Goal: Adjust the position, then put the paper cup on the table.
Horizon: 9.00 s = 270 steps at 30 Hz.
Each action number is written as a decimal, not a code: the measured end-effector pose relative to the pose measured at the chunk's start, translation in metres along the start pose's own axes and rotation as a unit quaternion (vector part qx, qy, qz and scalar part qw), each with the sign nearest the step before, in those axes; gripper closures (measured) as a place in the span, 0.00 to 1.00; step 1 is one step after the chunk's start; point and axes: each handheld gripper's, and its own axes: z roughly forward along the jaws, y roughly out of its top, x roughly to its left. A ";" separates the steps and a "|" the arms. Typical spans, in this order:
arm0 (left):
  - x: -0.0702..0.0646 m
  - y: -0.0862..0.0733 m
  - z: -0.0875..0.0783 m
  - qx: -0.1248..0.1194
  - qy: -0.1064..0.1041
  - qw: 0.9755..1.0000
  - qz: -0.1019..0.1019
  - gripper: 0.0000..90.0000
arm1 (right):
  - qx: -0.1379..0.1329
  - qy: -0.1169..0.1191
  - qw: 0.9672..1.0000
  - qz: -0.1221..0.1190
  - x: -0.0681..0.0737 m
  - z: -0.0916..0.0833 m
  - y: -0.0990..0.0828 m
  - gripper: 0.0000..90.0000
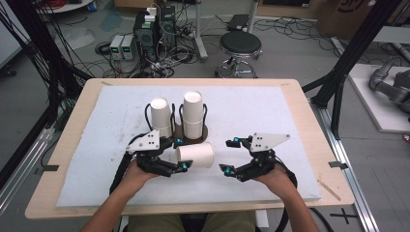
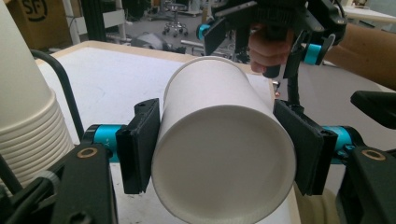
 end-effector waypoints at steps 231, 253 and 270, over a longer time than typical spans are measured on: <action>0.005 -0.030 -0.089 -0.067 0.194 0.978 -0.026 0.35 | 0.012 -0.234 0.968 0.091 -0.036 -0.070 -0.051 0.24; 0.041 -0.057 -0.150 -0.089 0.312 0.944 -0.058 0.34 | 0.019 -0.227 0.969 0.091 -0.032 -0.068 -0.054 0.24; 0.078 -0.086 -0.144 0.027 0.367 0.922 -0.120 0.34 | 0.026 -0.223 0.970 0.092 -0.032 -0.065 -0.055 0.24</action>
